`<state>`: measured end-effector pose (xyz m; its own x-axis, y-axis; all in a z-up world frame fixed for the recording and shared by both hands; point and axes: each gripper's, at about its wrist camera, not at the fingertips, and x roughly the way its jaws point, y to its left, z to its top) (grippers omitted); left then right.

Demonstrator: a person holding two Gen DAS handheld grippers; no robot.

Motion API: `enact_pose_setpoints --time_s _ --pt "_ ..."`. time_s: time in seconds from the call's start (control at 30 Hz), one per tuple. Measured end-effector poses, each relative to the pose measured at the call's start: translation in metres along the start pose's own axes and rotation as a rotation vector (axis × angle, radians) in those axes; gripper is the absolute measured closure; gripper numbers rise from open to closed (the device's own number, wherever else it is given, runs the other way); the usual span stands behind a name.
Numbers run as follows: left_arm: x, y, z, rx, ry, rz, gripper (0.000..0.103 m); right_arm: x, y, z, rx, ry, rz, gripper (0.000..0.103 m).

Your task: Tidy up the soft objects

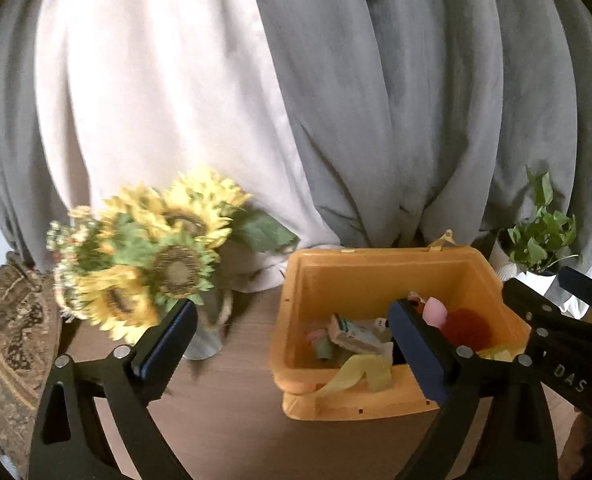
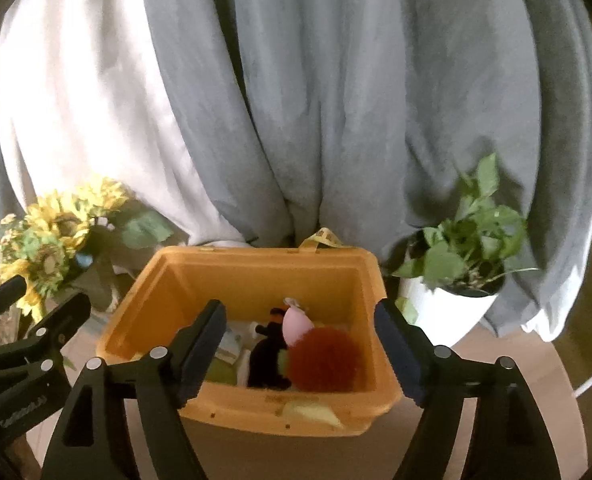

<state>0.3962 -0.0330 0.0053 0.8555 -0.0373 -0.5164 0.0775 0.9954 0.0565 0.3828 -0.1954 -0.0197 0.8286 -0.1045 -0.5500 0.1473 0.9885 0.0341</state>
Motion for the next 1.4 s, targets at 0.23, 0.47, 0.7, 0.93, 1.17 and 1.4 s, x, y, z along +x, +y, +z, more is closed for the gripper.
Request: enact_pose_setpoints --time_s 0.23,0.47,0.7,0.93,1.17,1.4 --pt "-0.054 0.010 -0.011 0.011 -0.084 0.027 0.000 -0.051 0.000 -0.016 0.020 -0.051 -0.021 0.018" --pt "-0.098 0.014 -0.024 0.023 -0.120 0.007 0.000 -0.101 -0.002 -0.037 0.059 -0.092 -0.043 0.018" --pt "-0.139 0.011 -0.039 0.040 -0.147 -0.024 0.000 -0.149 -0.005 -0.055 0.073 -0.146 -0.063 0.018" --pt "-0.180 0.007 -0.055 0.032 -0.172 -0.022 0.000 -0.191 -0.009 -0.071 0.067 -0.184 -0.079 0.018" --pt "-0.229 -0.002 -0.079 0.023 -0.187 -0.011 0.000 -0.235 -0.023 -0.094 0.049 -0.199 -0.068 0.018" --pt "-0.283 -0.008 -0.108 0.023 -0.202 0.004 0.000 -0.281 -0.037 -0.123 0.043 -0.203 -0.051 0.015"
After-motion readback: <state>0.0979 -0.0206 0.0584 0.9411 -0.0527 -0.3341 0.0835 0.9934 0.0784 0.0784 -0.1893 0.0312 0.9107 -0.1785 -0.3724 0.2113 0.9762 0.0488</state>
